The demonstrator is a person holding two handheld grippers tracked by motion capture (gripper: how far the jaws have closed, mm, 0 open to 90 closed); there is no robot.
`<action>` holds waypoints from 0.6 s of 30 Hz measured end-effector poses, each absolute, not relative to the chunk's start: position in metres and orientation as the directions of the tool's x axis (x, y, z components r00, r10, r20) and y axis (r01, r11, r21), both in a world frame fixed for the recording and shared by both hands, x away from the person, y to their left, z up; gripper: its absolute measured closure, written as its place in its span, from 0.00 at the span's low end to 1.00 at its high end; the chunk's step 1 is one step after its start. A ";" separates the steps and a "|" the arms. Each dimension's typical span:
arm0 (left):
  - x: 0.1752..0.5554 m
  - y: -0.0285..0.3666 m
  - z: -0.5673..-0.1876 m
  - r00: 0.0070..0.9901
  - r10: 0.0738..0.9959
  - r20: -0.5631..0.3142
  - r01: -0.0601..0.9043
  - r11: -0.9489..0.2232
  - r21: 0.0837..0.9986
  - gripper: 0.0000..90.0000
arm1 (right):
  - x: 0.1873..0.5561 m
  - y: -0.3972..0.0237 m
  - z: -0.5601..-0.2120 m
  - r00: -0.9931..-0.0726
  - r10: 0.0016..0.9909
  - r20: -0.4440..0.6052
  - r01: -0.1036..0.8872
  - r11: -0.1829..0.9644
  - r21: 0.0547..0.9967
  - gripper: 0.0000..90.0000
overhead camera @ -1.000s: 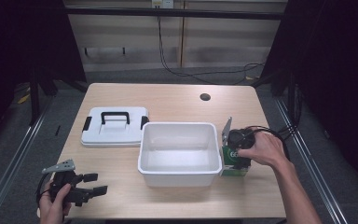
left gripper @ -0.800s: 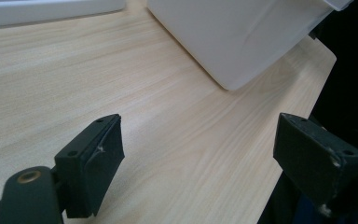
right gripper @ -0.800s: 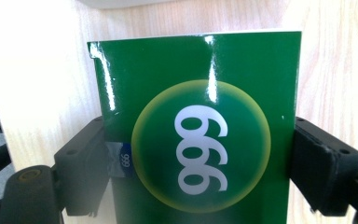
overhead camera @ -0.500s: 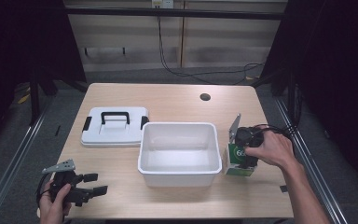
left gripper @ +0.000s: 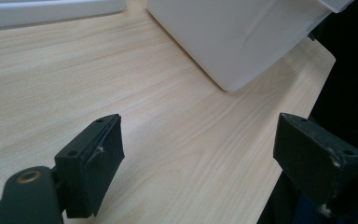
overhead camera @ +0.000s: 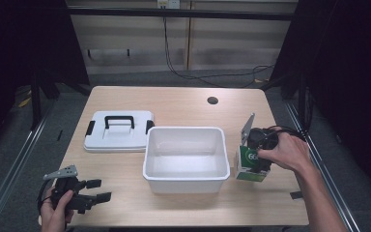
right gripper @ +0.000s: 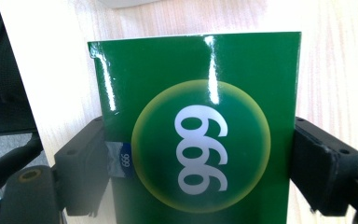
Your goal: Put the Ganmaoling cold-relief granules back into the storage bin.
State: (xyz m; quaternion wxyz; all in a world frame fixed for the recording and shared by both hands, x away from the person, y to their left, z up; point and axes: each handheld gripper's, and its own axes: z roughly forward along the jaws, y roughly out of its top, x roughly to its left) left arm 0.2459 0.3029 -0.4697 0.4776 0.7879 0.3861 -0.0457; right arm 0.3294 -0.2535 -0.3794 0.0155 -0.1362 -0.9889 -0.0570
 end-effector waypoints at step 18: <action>0.246 0.303 -0.470 0.696 0.564 -0.445 0.654 -0.239 0.718 0.18 | 0.325 -0.261 -0.356 -0.958 0.288 0.004 0.284 0.943 0.171 0.18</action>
